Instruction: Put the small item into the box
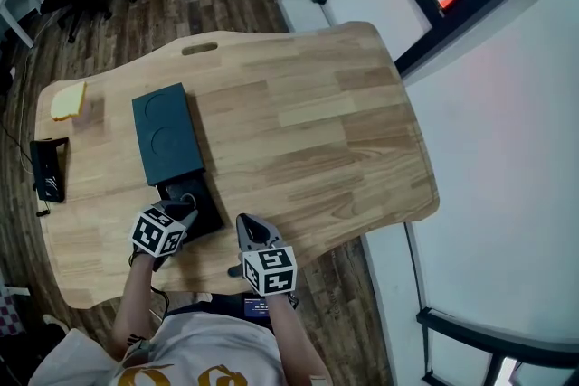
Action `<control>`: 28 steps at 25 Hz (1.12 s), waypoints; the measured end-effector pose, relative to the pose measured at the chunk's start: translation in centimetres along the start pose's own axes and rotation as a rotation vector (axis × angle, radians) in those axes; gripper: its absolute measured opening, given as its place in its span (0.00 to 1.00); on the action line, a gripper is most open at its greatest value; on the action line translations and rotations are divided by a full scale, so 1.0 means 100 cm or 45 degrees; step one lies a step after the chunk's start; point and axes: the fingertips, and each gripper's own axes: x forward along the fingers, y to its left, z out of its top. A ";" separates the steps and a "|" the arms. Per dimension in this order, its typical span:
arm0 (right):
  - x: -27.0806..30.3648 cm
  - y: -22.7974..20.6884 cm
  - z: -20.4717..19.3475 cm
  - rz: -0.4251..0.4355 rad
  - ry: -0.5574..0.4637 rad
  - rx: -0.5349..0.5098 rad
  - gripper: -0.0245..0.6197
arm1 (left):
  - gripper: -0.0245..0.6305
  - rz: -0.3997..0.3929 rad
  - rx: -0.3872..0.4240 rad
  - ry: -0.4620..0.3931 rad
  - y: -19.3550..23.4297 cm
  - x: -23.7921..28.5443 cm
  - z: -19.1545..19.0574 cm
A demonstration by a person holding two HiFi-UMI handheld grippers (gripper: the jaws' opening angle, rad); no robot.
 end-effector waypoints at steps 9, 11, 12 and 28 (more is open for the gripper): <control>-0.004 -0.007 -0.005 -0.024 0.020 -0.003 0.05 | 0.09 -0.042 0.022 0.108 -0.004 0.007 -0.001; -0.004 -0.006 -0.004 -0.022 0.020 -0.009 0.05 | 0.09 -0.047 0.010 0.103 -0.004 0.007 0.000; -0.004 -0.005 -0.004 -0.022 0.020 -0.011 0.05 | 0.09 -0.049 0.005 0.098 -0.004 0.007 0.001; -0.020 0.006 0.008 -0.032 -0.013 -0.038 0.05 | 0.09 0.000 -0.017 -0.098 -0.010 -0.023 0.019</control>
